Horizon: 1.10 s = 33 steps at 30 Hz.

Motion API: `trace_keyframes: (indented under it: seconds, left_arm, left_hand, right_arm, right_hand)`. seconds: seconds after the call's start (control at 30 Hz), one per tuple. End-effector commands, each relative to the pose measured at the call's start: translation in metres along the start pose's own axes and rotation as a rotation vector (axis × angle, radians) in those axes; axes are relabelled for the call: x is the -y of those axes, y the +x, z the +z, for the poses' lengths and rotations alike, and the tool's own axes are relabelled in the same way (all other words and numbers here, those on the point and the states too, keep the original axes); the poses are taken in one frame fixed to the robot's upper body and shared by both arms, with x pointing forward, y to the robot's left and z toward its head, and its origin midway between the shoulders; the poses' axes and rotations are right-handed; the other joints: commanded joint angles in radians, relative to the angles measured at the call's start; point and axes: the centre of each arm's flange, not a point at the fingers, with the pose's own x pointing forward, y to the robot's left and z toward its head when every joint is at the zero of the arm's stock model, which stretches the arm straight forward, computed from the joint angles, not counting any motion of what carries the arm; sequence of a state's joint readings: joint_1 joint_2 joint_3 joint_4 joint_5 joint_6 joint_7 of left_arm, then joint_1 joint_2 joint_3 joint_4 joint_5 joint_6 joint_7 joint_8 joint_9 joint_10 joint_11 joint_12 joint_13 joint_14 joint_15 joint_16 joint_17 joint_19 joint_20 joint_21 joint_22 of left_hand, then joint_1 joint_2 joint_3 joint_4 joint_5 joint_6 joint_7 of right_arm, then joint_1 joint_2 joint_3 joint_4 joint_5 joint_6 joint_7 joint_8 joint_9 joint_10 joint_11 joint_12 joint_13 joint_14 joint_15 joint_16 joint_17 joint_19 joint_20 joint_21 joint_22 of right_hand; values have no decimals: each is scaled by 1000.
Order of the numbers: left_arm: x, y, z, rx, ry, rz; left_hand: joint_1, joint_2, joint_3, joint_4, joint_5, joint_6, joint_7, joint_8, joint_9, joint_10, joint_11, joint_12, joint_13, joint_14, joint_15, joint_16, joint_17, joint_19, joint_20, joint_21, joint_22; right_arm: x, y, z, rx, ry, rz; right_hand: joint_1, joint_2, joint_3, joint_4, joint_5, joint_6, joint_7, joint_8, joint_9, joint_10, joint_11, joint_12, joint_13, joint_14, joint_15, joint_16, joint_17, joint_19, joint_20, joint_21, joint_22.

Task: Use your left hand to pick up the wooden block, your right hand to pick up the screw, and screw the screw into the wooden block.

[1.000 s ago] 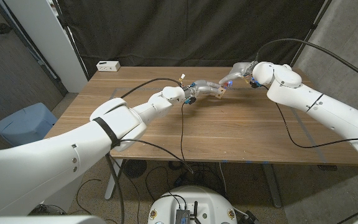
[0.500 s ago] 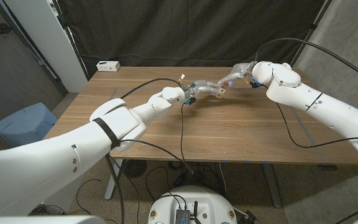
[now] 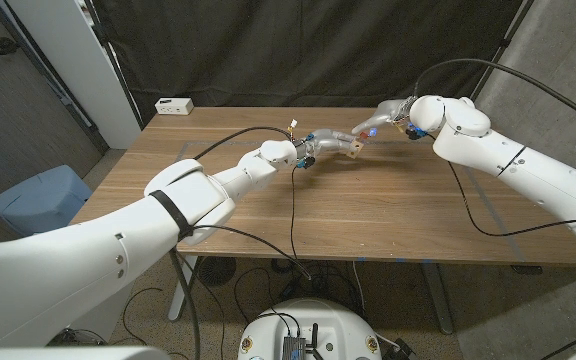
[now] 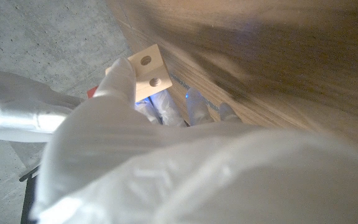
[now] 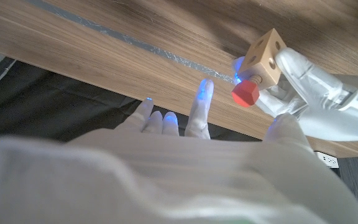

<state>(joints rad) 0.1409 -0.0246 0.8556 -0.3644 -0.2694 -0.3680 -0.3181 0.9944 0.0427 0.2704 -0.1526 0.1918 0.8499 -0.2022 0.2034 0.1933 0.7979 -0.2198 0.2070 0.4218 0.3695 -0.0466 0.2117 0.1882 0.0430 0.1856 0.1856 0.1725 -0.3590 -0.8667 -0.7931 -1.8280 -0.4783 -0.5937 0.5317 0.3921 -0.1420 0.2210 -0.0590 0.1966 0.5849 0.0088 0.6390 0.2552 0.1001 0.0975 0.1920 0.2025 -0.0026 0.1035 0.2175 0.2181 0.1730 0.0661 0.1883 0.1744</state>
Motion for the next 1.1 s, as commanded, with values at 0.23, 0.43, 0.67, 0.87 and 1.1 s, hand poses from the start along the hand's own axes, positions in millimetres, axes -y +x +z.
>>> trace_keyframes:
  seconds: [0.23,0.43,0.67,0.87,1.1]
  left_arm:
    - [1,-2,-4,13,-24,33]
    - [1,0,-3,4,-26,38]
    - [2,3,-3,-15,-43,61]
    - [2,5,-5,-29,-55,72]
    - [2,5,-5,-34,-56,76]
  left_hand:
    - [1,3,8,2,6,8,4,7,2,1,0,0,3,6,-41,2,4,4,0,8,3]
    - [1,3,8,2,6,9,2,7,1,2,0,1,3,6,-41,2,4,0,-2,6,3]
    - [1,2,7,2,6,9,1,7,1,2,0,0,1,6,-42,2,4,-1,-3,6,3]
    - [1,2,7,2,5,11,0,8,1,2,0,1,1,6,-47,2,4,-3,-3,6,3]
    - [1,1,7,1,5,11,-1,8,1,3,0,1,1,7,-48,2,4,-6,-6,5,3]
  right_arm:
    - [19,-12,-2,54,10,39]
    - [25,-14,-3,73,6,52]
    - [34,-17,-3,101,-9,69]
    - [38,-16,-1,110,-29,82]
    - [38,-12,0,115,-29,91]
  right_hand:
    - [28,37,19,-19,6,-70,12,-40,-12,-54,16,-7,5,-43,13,-19,-6,-41,7,-3,4]
    - [53,55,36,-34,-1,-112,13,-64,-19,-87,18,-8,5,-64,21,-24,-8,-57,9,-2,3]
    - [90,74,60,-57,2,-148,-4,-88,-27,-124,9,-10,5,-88,25,-27,-9,-73,15,-1,3]
    - [125,86,81,-78,9,-174,-26,-107,-34,-154,5,-8,6,-108,26,-28,-10,-81,15,0,2]
    - [168,94,104,-101,15,-193,-75,-124,-40,-185,-13,-7,7,-119,25,-25,-10,-84,18,2,1]
